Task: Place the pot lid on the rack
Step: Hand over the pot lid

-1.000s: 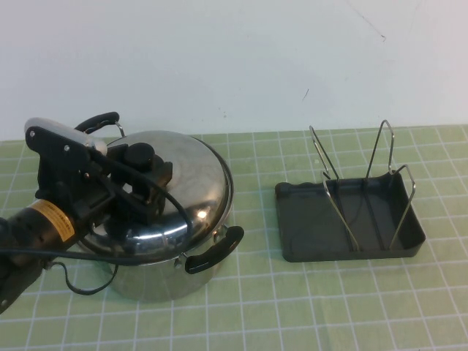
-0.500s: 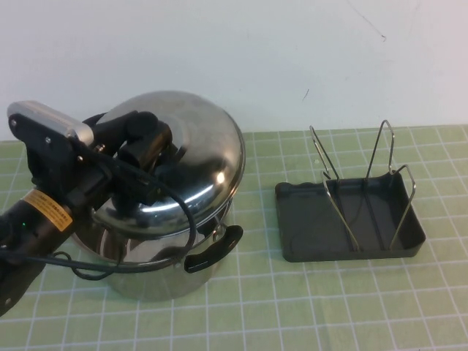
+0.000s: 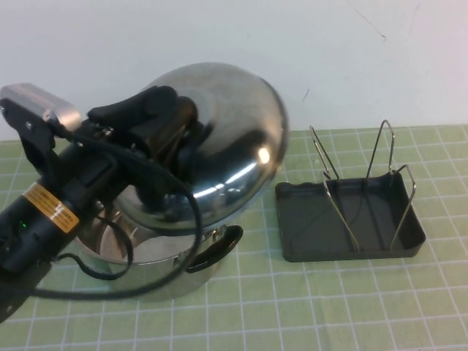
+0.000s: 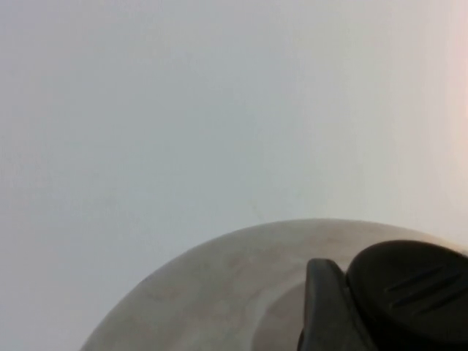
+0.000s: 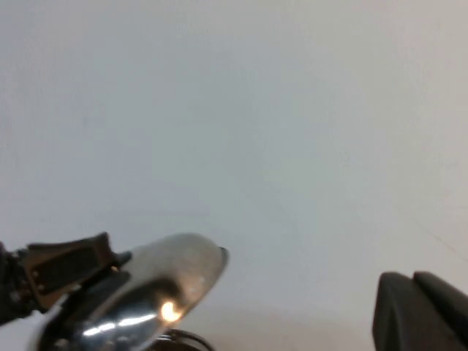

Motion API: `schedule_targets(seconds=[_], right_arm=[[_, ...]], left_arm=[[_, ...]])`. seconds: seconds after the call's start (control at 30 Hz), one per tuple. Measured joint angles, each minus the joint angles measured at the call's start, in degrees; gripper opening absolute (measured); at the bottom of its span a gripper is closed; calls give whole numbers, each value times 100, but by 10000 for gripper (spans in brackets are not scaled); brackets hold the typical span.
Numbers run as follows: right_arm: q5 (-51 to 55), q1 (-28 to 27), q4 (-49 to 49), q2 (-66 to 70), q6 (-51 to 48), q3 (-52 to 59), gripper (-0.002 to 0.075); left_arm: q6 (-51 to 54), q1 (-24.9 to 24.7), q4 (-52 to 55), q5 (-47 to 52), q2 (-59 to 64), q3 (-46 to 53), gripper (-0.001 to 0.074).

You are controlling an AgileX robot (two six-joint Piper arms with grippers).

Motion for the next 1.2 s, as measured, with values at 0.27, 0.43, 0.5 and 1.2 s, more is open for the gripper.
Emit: schedule_targets(seconds=[0.27,0.43,0.5,1.2], right_arm=[[-1860,0,-3320,1002,4652,-168,0],[-2689,0,-3657,1776,5384,-232,160],[-2946,0,-3564,1953,5494,-232,303],[-3610,9,-1631,2260,4621,-232,463]], left_arm=[[59,-1125,0,-10,-169,-486,330],[165,-1723,56,-60,-180,-943,330],[165,-1866,70,-87,-180,-1084,330],[-296,-2136,757,-170,-189,-1196,330]])
